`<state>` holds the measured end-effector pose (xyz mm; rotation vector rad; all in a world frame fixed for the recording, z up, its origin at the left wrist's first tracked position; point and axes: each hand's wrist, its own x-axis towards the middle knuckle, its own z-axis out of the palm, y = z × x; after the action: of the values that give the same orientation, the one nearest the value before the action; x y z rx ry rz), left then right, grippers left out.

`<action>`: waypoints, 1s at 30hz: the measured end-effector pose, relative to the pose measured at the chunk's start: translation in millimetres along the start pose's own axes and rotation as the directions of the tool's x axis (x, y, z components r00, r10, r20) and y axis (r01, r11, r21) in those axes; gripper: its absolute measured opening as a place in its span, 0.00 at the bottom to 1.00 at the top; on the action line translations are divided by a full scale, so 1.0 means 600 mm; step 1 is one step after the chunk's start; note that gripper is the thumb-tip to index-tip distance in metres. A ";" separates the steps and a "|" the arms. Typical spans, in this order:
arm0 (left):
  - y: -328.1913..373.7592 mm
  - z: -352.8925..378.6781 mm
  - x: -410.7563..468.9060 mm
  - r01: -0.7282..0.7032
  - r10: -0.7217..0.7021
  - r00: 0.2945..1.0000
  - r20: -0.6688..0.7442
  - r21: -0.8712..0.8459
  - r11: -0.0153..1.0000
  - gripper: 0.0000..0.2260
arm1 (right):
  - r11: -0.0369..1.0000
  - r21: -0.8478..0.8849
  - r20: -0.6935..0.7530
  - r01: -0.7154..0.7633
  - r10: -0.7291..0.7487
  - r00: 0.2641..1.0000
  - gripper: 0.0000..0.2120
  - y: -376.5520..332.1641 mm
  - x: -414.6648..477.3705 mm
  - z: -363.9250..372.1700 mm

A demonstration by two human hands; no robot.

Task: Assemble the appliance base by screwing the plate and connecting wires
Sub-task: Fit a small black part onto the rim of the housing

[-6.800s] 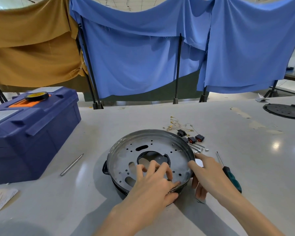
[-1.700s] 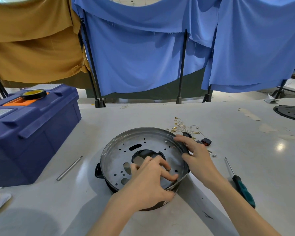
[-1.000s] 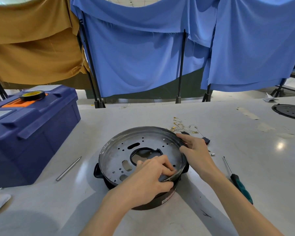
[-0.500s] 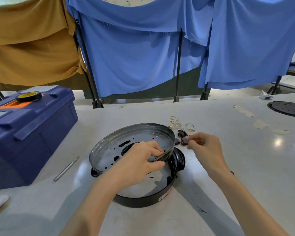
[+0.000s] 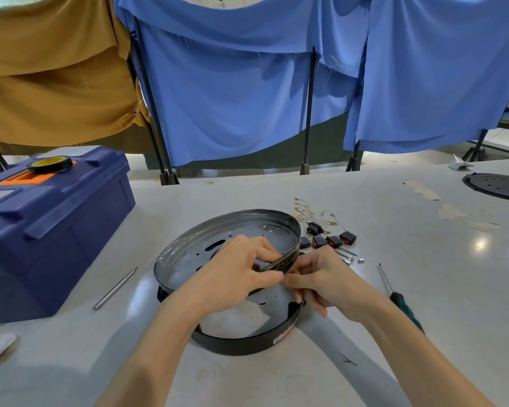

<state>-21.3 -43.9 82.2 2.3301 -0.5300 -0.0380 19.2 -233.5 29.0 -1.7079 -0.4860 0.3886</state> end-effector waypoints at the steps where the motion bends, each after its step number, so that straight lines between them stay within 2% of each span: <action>1: -0.002 0.002 0.000 -0.004 0.004 1.000 -0.005 0.024 1.000 0.07 | 1.000 -0.013 0.002 -0.010 0.010 1.000 0.08 0.000 -0.002 -0.003; 5: -0.010 0.015 -0.001 0.025 -0.025 1.000 -0.006 0.124 0.992 0.07 | 0.994 -0.098 0.079 -0.047 0.055 0.995 0.14 -0.001 -0.009 -0.019; 7: -0.013 0.022 -0.002 0.038 -0.037 0.999 -0.006 0.164 0.986 0.08 | 0.991 -0.125 0.107 -0.048 0.061 0.992 0.13 -0.001 -0.013 -0.025; 11: -0.018 0.032 -0.007 0.029 -0.019 0.996 -0.083 0.127 0.991 0.18 | 0.989 -0.146 0.147 -0.038 0.060 0.987 0.15 0.001 -0.014 -0.030; 17: -0.019 0.040 -0.016 -0.002 0.018 0.994 -0.106 0.145 0.989 0.13 | 0.985 -0.145 0.252 -0.093 0.128 0.959 0.09 0.002 -0.017 -0.035; 30: -0.011 0.049 -0.023 -0.086 0.096 0.988 -0.123 0.079 0.993 0.14 | 0.992 -0.119 0.165 -0.044 0.063 0.984 0.05 0.018 -0.006 -0.037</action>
<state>-37.1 -53.9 54.6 2.3576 -0.5819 0.1744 28.6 -255.7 22.5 -1.8107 -0.5964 0.5565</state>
